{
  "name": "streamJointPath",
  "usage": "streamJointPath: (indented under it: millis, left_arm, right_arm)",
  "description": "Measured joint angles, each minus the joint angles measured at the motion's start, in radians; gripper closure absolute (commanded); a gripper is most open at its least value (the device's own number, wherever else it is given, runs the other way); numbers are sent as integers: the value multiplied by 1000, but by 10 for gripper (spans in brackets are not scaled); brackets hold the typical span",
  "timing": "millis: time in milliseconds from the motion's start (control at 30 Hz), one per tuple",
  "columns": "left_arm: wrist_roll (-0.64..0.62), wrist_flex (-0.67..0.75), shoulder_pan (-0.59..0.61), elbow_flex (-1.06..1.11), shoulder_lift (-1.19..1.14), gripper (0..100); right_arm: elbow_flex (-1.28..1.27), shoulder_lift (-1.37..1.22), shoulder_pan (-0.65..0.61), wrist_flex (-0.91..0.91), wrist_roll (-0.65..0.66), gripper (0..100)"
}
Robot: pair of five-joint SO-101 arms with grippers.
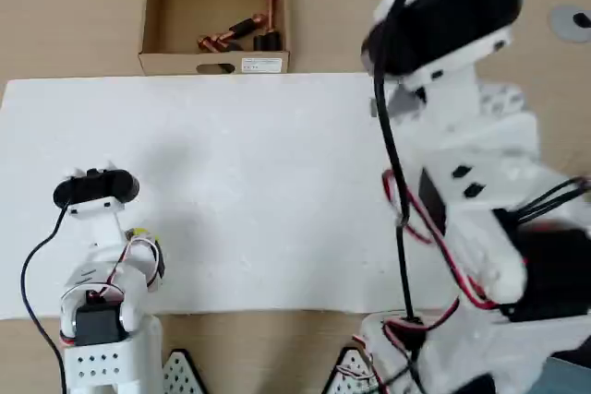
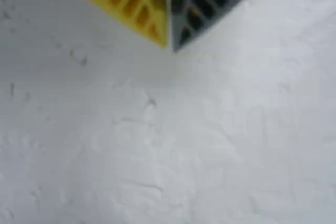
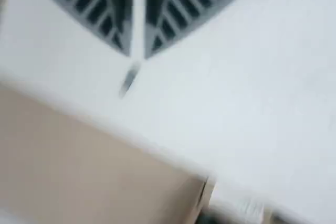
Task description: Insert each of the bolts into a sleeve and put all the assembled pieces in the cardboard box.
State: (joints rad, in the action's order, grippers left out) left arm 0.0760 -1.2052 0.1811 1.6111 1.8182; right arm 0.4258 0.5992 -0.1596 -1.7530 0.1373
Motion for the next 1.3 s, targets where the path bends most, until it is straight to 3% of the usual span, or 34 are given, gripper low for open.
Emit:
streamJointPath:
  millis: [367, 633, 933, 1300]
  left_arm:
    - [0, 0, 0, 0, 0, 998]
    - [0, 0, 0, 0, 0, 998]
    - [0, 0, 0, 0, 0, 998]
    - [0, 0, 0, 0, 0, 998]
  right_arm:
    - [-887, 450, 0, 358, -150, 989]
    - [-1427, 841, 2, 551, -163, 989]
    - [-1795, 1195, 2, 560, -163, 989]
    - [-1979, 1206, 2, 603, -149, 989]
